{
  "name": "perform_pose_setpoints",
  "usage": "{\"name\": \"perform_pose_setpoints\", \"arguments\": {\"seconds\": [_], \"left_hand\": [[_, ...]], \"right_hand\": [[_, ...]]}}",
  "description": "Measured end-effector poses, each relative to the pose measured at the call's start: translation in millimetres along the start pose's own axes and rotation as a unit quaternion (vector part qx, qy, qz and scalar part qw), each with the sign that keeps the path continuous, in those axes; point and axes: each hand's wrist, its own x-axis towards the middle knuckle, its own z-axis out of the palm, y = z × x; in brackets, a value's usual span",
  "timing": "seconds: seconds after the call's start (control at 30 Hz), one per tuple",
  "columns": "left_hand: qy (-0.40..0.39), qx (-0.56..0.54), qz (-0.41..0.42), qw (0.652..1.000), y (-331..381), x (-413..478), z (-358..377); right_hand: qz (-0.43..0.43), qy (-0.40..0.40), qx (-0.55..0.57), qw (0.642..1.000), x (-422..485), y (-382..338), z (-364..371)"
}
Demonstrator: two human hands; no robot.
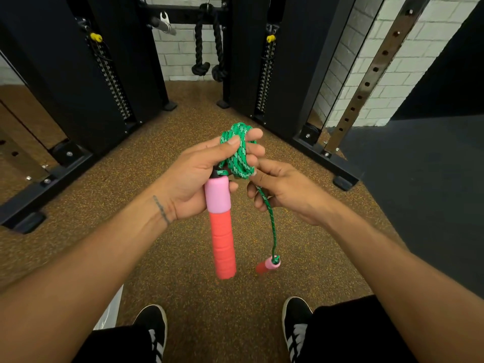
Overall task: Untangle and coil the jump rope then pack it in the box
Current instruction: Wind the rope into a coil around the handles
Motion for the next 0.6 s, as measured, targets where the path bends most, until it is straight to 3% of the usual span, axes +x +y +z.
{"name": "perform_pose_setpoints", "arguments": {"seconds": [0.3, 0.6], "left_hand": [[0.145, 0.013, 0.032, 0.989, 0.9, 5.5, 1.5], [0.143, 0.165, 0.017, 0.976, -1.2, 5.0, -0.6]], "right_hand": [[0.001, -0.049, -0.104, 0.993, -4.4, -1.1, 9.1], [-0.044, -0.012, -0.113, 0.993, -10.4, -12.1, 2.6]]}}
